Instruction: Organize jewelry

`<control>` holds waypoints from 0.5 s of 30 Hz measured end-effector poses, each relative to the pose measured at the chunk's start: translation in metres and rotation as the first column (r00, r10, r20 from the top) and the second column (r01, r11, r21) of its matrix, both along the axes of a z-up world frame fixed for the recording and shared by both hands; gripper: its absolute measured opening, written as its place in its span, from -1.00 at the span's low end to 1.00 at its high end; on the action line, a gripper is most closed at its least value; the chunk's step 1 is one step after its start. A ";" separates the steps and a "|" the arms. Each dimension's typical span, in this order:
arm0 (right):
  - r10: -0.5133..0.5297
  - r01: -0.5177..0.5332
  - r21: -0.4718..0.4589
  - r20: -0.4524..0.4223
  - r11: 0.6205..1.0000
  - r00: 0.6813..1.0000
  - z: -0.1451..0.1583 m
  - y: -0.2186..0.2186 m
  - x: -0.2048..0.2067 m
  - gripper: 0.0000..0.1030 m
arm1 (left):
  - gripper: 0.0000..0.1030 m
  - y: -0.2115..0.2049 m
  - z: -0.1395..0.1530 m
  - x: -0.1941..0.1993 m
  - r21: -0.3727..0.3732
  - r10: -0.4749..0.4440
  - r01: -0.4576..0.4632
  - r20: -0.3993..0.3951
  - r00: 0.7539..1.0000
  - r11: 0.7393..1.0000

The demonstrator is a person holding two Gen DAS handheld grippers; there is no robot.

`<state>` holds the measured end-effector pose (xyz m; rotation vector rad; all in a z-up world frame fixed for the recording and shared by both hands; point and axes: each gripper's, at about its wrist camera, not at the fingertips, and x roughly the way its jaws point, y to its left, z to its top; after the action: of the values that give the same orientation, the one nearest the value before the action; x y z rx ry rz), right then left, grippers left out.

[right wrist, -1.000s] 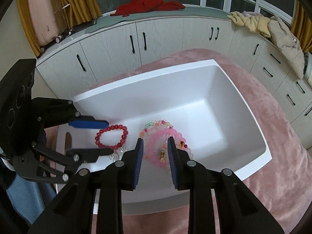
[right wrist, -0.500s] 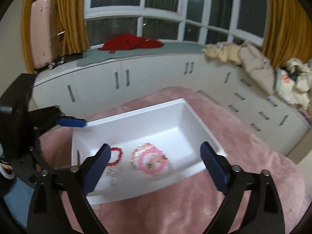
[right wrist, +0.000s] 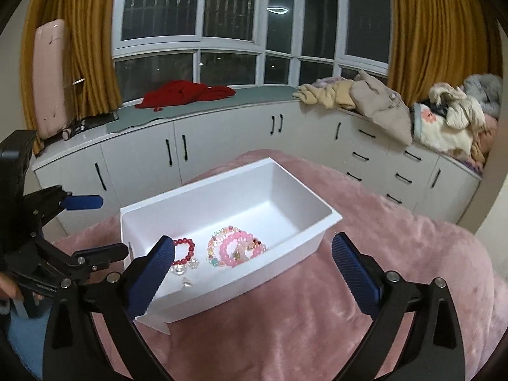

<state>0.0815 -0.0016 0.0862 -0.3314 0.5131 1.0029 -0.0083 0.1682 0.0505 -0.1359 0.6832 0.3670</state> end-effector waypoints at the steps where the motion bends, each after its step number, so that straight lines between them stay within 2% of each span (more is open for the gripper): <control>1: -0.007 0.007 -0.004 0.001 1.000 1.000 -0.003 -0.001 -0.001 0.90 | 0.89 -0.003 -0.001 -0.001 0.007 0.006 -0.006 0.001 1.000 1.000; 7: -0.054 0.056 -0.052 0.025 0.997 0.998 -0.027 -0.004 -0.006 0.90 | 0.89 -0.015 -0.005 0.000 0.062 0.036 -0.034 -0.026 0.999 0.997; 13: -0.085 0.085 -0.058 0.003 0.995 0.996 -0.044 -0.009 -0.006 0.90 | 0.89 -0.017 -0.011 -0.003 -0.002 0.060 -0.060 -0.019 0.998 0.998; 15: -0.091 0.091 -0.065 0.004 0.994 0.996 -0.046 -0.009 -0.007 0.90 | 0.89 -0.018 -0.017 -0.003 -0.002 0.077 -0.077 -0.036 0.996 0.997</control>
<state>0.0742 -0.0106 0.0400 -0.3633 0.5558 0.8993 -0.0115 0.1498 0.0338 -0.1595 0.7153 0.4433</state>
